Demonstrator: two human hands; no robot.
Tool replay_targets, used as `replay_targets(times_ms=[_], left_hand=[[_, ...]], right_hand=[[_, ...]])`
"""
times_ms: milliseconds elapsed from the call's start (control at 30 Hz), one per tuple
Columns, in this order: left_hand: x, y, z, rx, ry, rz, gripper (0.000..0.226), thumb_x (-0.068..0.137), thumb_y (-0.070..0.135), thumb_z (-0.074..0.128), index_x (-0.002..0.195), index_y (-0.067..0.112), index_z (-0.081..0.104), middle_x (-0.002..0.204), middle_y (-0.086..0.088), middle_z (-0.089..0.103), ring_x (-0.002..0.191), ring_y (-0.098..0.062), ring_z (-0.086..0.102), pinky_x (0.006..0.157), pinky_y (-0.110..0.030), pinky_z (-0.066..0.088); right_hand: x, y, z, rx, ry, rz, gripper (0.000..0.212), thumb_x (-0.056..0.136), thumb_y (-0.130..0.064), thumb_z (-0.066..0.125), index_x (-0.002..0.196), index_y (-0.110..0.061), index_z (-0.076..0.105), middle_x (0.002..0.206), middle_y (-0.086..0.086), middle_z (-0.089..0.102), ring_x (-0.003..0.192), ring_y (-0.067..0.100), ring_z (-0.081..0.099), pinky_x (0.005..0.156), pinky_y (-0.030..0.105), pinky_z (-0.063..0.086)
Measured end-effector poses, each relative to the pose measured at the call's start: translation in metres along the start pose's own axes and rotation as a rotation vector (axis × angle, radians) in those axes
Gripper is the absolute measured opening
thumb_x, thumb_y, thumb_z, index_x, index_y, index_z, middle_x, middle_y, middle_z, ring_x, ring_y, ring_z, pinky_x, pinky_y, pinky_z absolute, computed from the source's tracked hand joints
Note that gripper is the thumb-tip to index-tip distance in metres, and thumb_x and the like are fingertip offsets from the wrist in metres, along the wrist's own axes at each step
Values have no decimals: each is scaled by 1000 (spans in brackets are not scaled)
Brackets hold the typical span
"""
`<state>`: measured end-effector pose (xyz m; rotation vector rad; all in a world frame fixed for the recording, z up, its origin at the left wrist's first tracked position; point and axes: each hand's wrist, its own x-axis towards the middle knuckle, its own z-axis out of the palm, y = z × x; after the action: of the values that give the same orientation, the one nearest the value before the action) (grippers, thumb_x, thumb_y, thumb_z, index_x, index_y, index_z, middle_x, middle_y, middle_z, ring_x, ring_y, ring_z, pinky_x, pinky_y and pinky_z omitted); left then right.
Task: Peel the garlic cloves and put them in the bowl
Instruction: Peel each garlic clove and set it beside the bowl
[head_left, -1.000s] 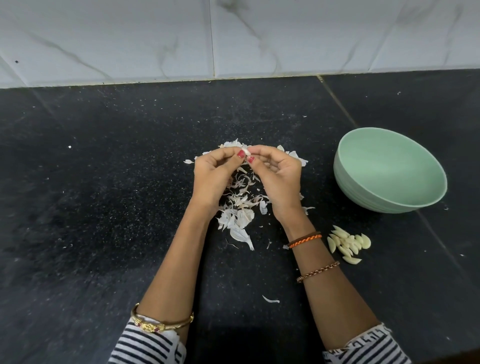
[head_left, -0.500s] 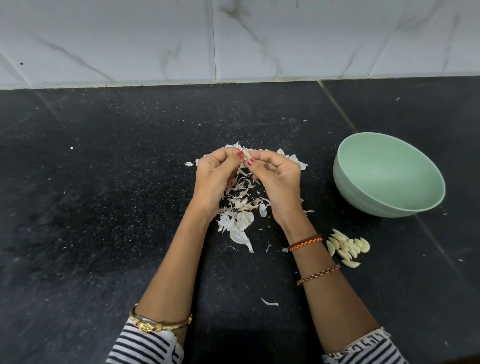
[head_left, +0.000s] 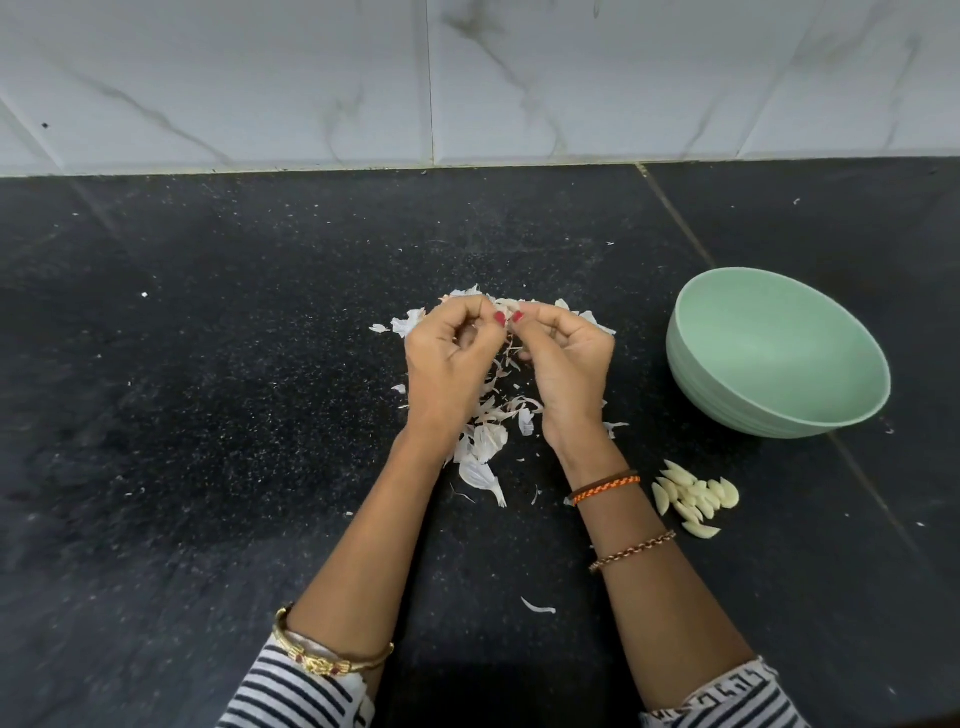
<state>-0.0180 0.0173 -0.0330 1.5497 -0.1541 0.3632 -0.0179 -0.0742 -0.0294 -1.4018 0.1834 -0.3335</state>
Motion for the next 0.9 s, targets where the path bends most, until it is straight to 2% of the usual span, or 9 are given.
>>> replay_targets(times_ms=[100,200,267,333,467,567,633,733,900], left_hand=[[-2,-3,1,67,-98,-18,18,74,30,50,63,17,51,57,-2,43,54,-5,33,51,-18,32],[3,-7,-5,109,-47,-53,14,80,26,52,68,19,54,62,10,47,56,-1,38,56,-16,35],[6,-8,-10,107,1,-39,10,81,34,57,80,24,59,75,8,56,64,-2,46,62,-15,41],[7,-9,-12,137,-10,-9,9,83,35,60,87,27,59,86,5,60,70,-4,50,66,-14,43],[7,-13,-11,296,-27,31,8,88,14,61,83,19,61,84,6,61,69,-6,50,66,-12,42],[7,-15,-12,327,-16,61,13,90,17,59,82,9,64,81,-1,63,74,-18,56,68,-17,42],[8,-16,-13,313,-6,75,19,89,20,58,79,5,64,79,-9,64,76,-24,57,69,-23,43],[8,-16,-12,226,-18,28,20,89,17,57,78,1,64,80,-15,65,78,-29,59,73,-28,45],[8,-12,-9,79,-46,-62,11,89,9,60,81,11,67,78,0,66,75,-11,59,73,-21,48]], right_hand=[[3,-1,-4,1,9,-18,14,82,5,62,94,-1,68,74,-3,67,63,-3,62,59,10,47],[2,2,-3,-95,-12,-99,16,84,4,60,95,-4,70,78,-6,67,70,-4,63,65,11,48],[2,5,-3,-176,-39,-156,15,86,2,59,96,-2,70,82,-5,68,74,-3,63,69,12,48],[2,9,-3,-275,-72,-211,14,87,0,59,95,-2,70,82,-2,68,71,-1,62,65,11,48],[1,16,-1,-535,-53,-349,11,87,-8,62,90,-6,72,76,1,68,58,5,54,54,16,45],[1,15,-1,-602,-32,-395,9,85,-7,64,82,-4,72,74,2,68,60,11,56,59,25,48],[0,13,-2,-598,-32,-378,9,82,-3,64,81,-3,73,76,1,69,63,13,60,61,24,50],[2,10,-4,-519,-65,-283,10,82,0,65,84,-4,74,80,-2,69,67,6,62,64,15,50],[2,8,-3,-385,-23,-233,11,81,2,65,85,-3,73,72,-13,64,65,-4,61,63,10,48]])
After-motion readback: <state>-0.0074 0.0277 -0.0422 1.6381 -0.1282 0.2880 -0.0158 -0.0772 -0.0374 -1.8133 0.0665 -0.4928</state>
